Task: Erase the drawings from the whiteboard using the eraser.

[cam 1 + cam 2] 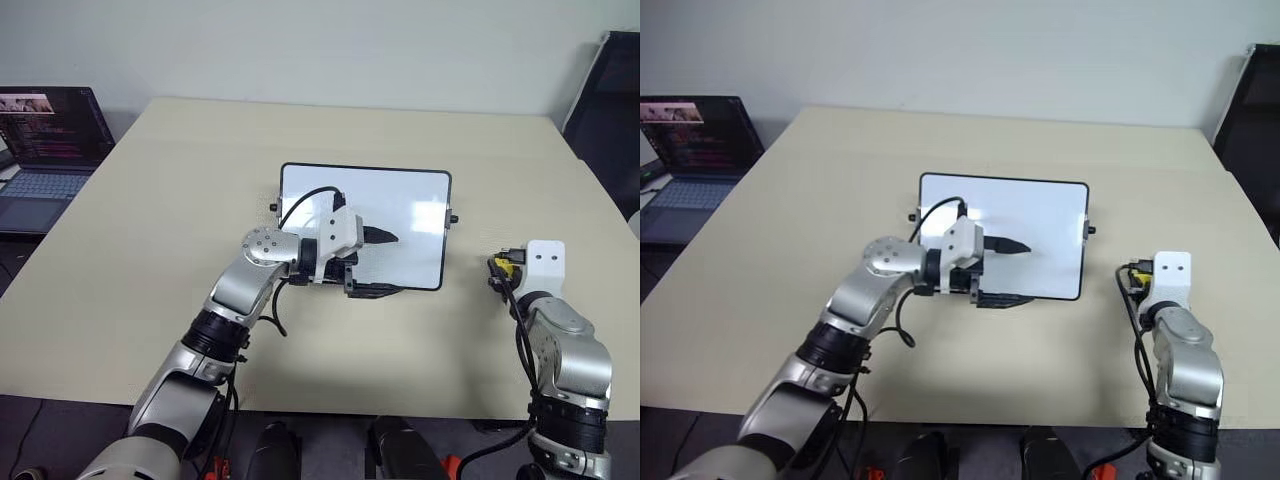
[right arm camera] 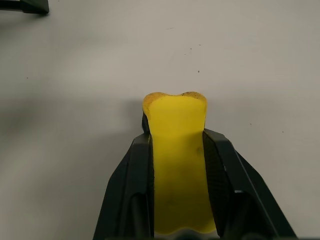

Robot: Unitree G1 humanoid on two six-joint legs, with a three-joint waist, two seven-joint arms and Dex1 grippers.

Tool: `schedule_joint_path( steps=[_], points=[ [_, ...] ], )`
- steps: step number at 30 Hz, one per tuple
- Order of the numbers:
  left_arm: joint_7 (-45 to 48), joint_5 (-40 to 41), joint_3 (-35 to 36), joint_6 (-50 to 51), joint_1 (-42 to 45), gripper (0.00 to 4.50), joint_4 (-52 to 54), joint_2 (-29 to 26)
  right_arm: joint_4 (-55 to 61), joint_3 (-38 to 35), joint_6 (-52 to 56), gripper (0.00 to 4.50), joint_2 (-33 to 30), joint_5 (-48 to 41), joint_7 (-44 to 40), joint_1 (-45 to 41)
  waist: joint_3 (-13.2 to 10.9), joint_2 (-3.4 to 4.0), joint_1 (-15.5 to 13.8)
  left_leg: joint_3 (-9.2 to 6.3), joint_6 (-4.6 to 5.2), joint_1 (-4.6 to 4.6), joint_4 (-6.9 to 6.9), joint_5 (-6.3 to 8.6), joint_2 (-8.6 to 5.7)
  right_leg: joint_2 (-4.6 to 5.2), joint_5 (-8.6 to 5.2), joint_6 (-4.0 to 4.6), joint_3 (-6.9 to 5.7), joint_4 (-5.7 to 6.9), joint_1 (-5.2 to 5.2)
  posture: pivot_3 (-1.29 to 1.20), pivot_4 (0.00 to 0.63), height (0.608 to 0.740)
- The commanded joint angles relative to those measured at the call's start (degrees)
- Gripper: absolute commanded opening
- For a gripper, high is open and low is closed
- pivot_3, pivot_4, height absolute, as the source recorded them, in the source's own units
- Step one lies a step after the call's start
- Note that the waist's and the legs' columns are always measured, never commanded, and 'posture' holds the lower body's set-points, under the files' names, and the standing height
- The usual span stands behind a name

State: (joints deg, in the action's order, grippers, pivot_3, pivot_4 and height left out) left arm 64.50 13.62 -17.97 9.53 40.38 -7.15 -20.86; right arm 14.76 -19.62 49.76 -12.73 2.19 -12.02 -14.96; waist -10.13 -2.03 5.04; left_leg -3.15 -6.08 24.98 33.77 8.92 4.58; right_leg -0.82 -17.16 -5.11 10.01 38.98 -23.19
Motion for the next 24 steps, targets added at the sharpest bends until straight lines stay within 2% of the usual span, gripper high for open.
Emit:
schedule_joint_path(
  steps=[1, 10, 17, 20, 24],
  points=[
    [0.0, -0.5, 0.5, -1.4, -1.2, 4.5, 1.3, -0.2, -1.9, -0.9, -3.2, 1.36, -1.9, -1.8, 0.2, -1.1, 0.0, 0.01, 0.0, 0.0, 0.0, -0.01, 0.01, 0.0, 0.0, 0.0, 0.0, -0.01, 0.0, 0.0, 0.01, 0.0, 0.15, 0.74],
    [-1.9, 0.3, 3.0, 0.2, -5.2, 4.5, 4.2, -2.0, -3.6, 0.1, -6.7, 4.41, -4.2, -5.7, -1.2, -0.5, 0.0, 0.04, 0.0, 0.0, 0.0, -0.01, 0.04, 0.0, 0.0, 0.0, 0.01, -0.02, 0.01, 0.01, 0.02, 0.0, 0.15, 0.74],
    [-6.6, 2.0, 9.2, 3.6, -9.0, 4.5, 7.3, -4.8, 5.5, 1.5, -10.6, 4.47, -4.2, -6.6, 0.0, 2.6, 0.0, 0.08, 0.0, -0.01, 0.0, -0.01, 0.03, 0.0, 0.01, -0.01, 0.0, -0.02, 0.01, 0.01, 0.01, 0.0, 0.15, 0.74],
    [-12.5, 7.5, 20.2, 10.8, -16.1, 4.5, 14.5, -7.8, 18.9, 4.5, -12.3, 4.47, 0.4, -6.7, 1.8, 10.9, 0.0, 0.11, 0.1, -0.02, 0.0, -0.01, -0.02, 0.0, 0.03, -0.01, -0.03, 0.0, 0.0, 0.02, -0.01, 0.0, 0.15, 0.74],
    [-23.2, 12.0, 30.1, 16.4, -24.6, 4.5, 24.3, -6.2, 23.3, 9.6, -21.8, 4.47, 4.2, -4.3, 3.5, 21.7, 0.0, 0.12, -0.1, -0.11, -0.03, -0.03, -0.17, 0.03, 0.11, -0.03, -0.27, 0.12, -0.14, 0.06, -0.04, 0.0, 0.15, 0.74]
  ],
)
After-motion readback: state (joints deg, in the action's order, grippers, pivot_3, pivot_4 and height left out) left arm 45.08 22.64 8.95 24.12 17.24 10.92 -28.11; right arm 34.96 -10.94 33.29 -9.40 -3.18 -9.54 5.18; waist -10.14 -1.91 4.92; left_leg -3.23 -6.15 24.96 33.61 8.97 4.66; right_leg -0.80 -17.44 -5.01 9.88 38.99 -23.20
